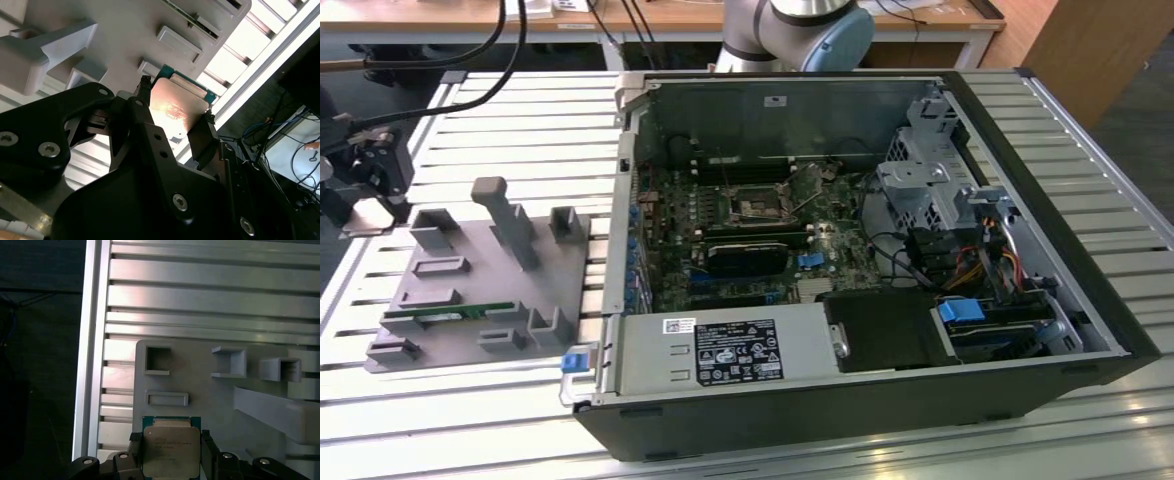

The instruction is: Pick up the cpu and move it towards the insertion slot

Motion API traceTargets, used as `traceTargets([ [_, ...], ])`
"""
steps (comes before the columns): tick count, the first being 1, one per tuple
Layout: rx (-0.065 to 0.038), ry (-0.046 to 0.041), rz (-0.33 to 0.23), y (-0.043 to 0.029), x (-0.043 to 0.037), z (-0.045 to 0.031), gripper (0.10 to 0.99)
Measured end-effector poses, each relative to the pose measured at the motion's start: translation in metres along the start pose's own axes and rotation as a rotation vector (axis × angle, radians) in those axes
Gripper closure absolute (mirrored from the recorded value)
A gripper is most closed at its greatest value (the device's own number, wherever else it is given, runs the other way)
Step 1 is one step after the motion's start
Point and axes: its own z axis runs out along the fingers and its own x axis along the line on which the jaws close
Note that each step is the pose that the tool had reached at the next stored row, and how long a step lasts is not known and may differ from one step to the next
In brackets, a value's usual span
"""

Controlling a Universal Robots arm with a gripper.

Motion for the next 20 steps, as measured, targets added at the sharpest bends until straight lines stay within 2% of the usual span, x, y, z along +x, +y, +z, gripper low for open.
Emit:
traceTargets([
  [8,0.000,0.0000,0.000,0.0008,0.0000,-0.0066,0.545],
  [10,0.000,0.0000,0.000,0.0015,0.0000,-0.0130,0.545],
  [20,0.000,-0.0001,0.000,0.0026,0.0000,-0.0223,0.545],
])
